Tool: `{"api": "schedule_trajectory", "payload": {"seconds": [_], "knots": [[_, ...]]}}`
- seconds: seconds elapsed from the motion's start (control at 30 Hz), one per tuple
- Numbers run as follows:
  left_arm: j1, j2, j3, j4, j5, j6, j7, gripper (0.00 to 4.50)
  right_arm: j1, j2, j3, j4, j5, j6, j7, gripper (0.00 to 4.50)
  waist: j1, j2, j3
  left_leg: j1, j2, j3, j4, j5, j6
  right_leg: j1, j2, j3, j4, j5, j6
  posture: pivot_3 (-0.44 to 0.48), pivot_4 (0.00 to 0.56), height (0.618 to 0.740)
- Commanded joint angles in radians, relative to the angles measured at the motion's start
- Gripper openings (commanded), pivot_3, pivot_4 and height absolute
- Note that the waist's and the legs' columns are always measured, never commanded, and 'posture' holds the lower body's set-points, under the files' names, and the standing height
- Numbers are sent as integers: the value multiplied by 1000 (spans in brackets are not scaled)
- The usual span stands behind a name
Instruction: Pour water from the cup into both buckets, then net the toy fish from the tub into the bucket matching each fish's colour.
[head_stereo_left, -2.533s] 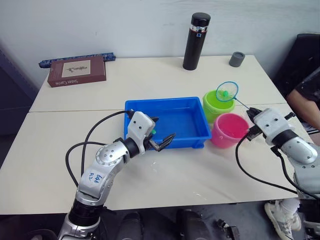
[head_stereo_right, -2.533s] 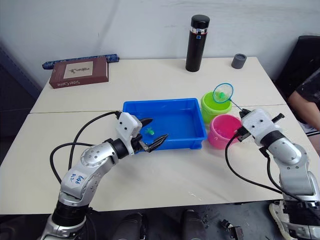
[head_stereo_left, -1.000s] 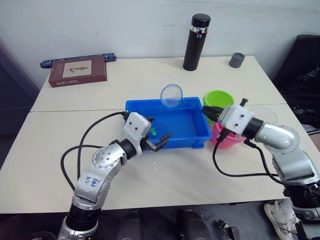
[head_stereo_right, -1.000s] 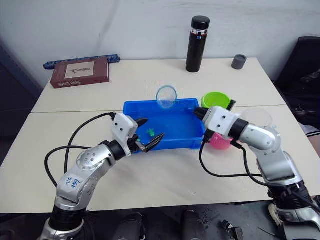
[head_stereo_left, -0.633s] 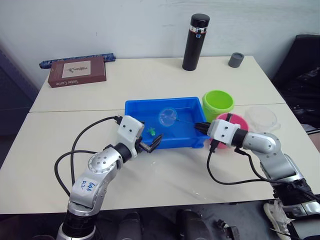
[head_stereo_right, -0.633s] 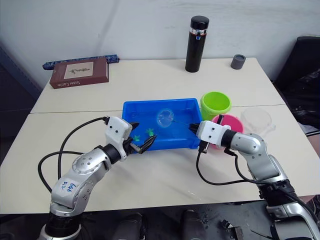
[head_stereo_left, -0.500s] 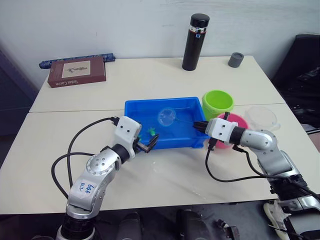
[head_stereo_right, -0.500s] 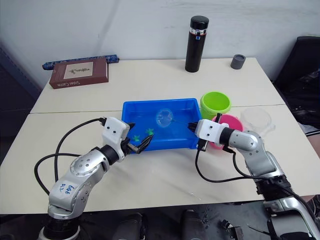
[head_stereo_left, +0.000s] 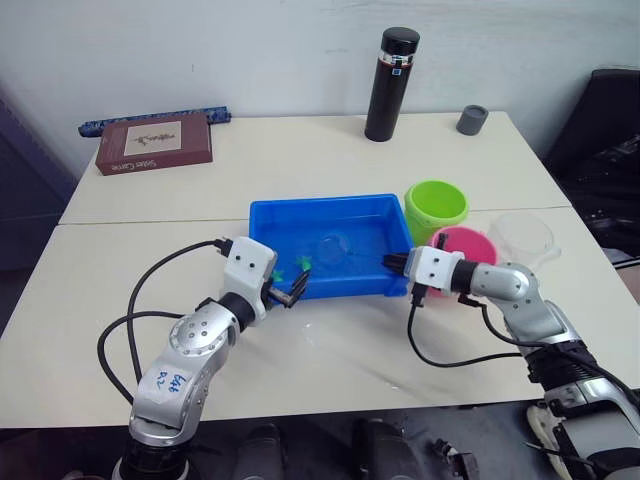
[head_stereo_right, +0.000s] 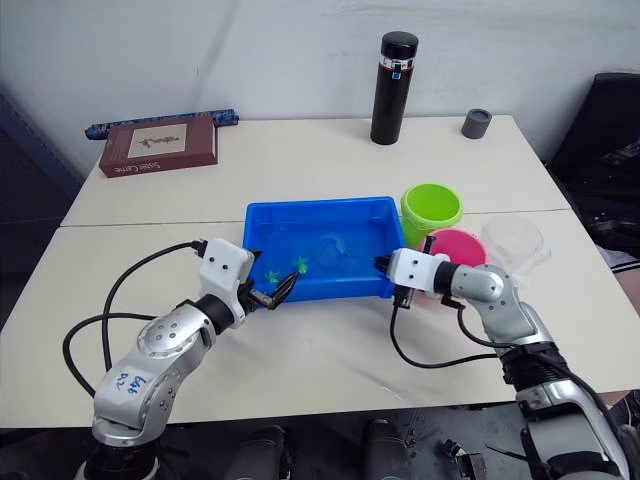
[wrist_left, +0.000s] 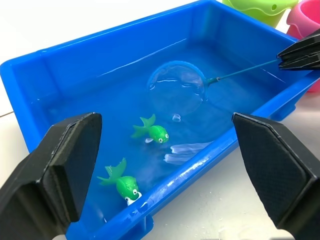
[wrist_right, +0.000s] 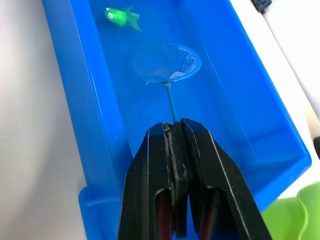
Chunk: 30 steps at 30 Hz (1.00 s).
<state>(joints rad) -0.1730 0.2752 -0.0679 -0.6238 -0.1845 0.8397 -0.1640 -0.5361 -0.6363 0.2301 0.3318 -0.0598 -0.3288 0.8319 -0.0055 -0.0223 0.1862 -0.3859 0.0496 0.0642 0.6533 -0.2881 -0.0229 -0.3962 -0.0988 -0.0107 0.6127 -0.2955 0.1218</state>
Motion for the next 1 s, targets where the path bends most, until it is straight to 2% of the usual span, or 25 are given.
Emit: {"api": "schedule_trajectory", "payload": {"seconds": [0.03,0.63,1.0], "knots": [[1,-6,-1,-54,6,-6,7,4484,13,19,9,-48,15,2,36,0,0,0,0,0,0,0,0,0,0,0,0,0,0,0,0,0,150,740],[-3,-12,-1,-52,5,-10,9,4484,65,74,4,-221,75,208,107,0,0,0,0,0,0,0,0,0,0,0,0,0,0,0,0,0,150,740],[-3,-15,-4,-46,8,-15,7,4484,53,87,11,-190,42,222,96,0,0,0,0,0,0,0,0,0,0,0,0,0,0,0,0,0,150,740]]}}
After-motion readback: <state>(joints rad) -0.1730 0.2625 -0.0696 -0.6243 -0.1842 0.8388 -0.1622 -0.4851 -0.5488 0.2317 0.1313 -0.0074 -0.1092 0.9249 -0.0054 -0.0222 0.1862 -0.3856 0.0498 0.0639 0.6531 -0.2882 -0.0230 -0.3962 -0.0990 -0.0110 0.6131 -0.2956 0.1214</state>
